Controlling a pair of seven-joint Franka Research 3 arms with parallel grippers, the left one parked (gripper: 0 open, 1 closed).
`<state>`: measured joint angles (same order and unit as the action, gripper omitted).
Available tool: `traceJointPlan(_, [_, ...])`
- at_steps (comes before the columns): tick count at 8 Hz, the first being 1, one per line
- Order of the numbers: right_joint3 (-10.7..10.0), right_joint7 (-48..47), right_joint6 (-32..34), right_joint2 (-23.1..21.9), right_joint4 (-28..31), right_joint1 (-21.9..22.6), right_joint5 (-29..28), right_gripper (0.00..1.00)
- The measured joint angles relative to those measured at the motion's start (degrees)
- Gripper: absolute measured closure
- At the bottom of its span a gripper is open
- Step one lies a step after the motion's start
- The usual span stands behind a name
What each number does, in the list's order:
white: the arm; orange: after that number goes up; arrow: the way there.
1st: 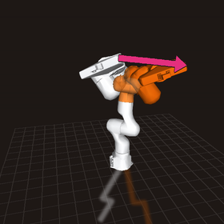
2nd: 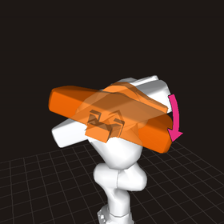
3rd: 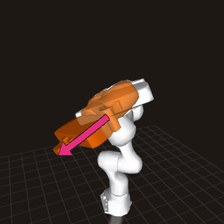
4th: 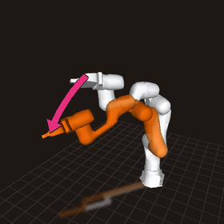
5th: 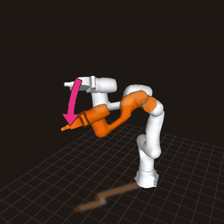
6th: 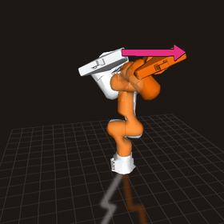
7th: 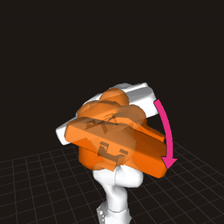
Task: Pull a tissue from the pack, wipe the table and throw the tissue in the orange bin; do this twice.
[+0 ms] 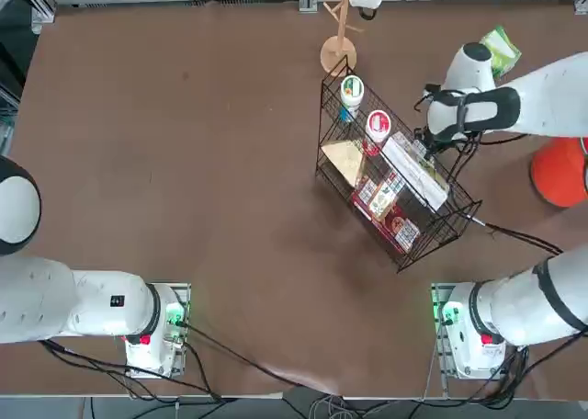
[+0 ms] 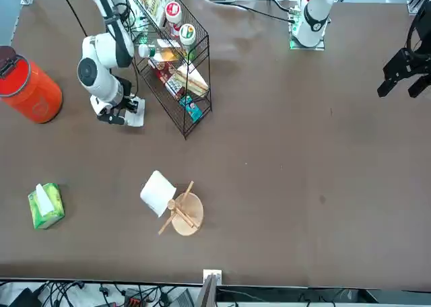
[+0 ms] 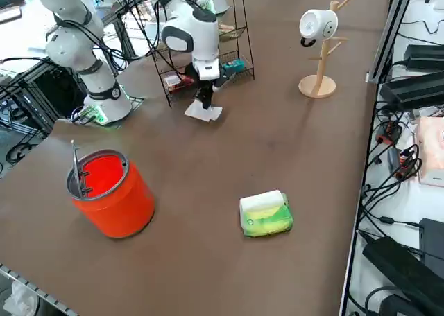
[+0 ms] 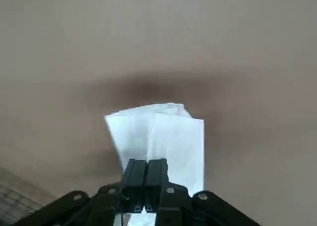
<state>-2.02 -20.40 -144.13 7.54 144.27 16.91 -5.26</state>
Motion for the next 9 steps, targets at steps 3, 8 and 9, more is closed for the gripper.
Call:
traceJointPlan(3, [-0.03, -4.3, -2.43, 2.38, -0.32, 2.92, -0.02, 0.99])
traceJointPlan(8, [-0.33, -6.06, -3.03, 2.38, -0.81, 3.95, -0.02, 0.99])
traceJointPlan(9, [-0.64, -4.44, -3.03, 2.48, -0.8, 3.61, -0.02, 0.99])
